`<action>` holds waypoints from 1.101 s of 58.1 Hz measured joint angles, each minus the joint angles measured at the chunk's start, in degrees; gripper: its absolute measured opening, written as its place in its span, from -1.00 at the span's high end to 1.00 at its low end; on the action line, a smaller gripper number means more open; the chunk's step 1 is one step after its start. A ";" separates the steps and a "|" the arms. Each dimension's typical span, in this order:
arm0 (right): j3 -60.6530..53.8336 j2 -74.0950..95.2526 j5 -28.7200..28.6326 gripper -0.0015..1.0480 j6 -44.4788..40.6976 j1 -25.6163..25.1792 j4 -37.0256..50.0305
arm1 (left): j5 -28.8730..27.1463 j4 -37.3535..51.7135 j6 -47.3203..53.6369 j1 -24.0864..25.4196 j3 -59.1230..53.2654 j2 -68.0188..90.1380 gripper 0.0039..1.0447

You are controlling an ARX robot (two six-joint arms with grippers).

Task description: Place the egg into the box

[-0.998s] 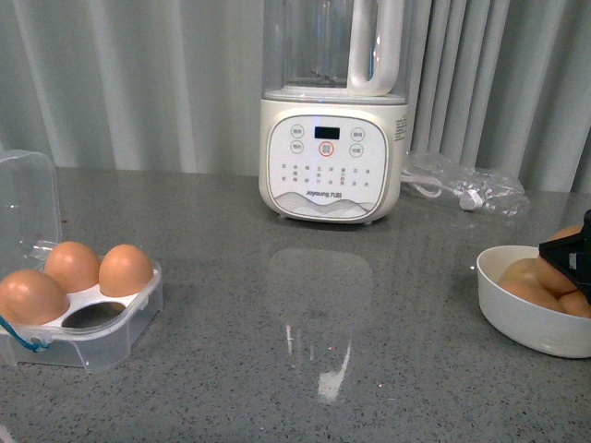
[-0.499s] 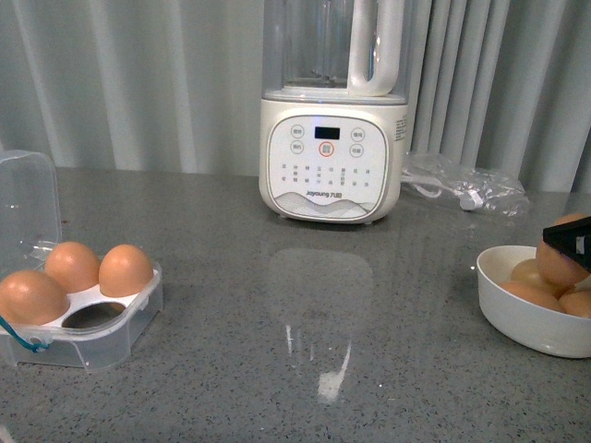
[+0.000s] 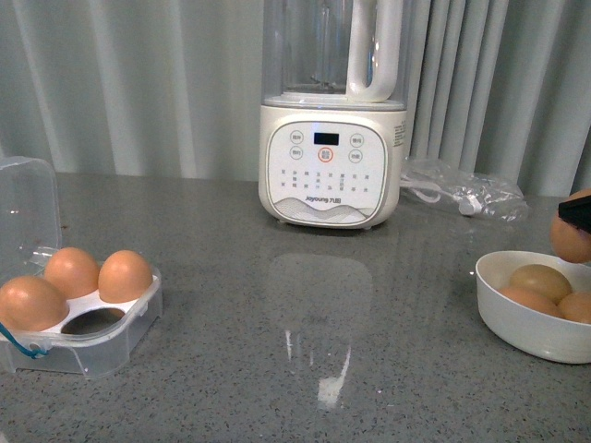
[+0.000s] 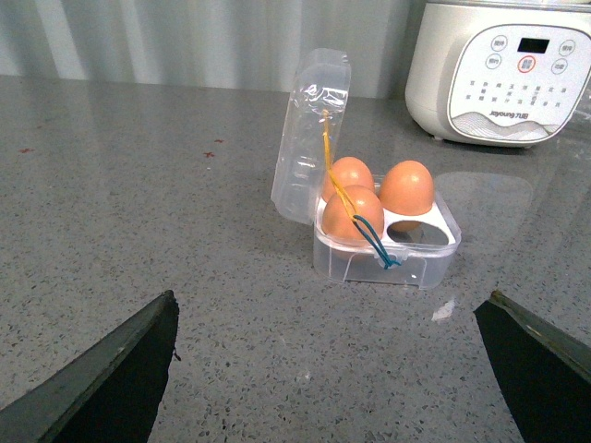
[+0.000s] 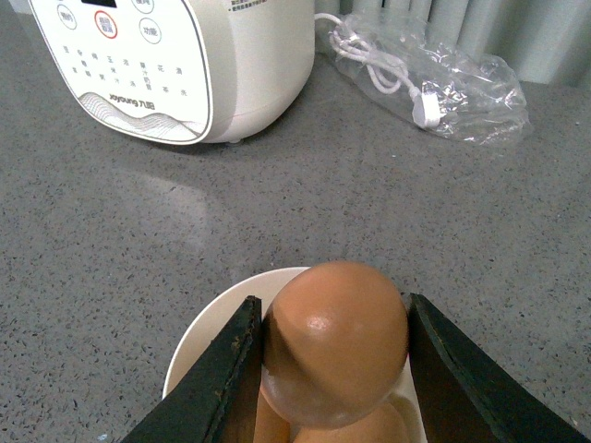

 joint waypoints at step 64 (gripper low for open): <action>24.70 19.10 -7.15 0.26 9.99 30.56 -0.02 | 0.00 0.00 0.00 0.00 0.00 0.00 -0.87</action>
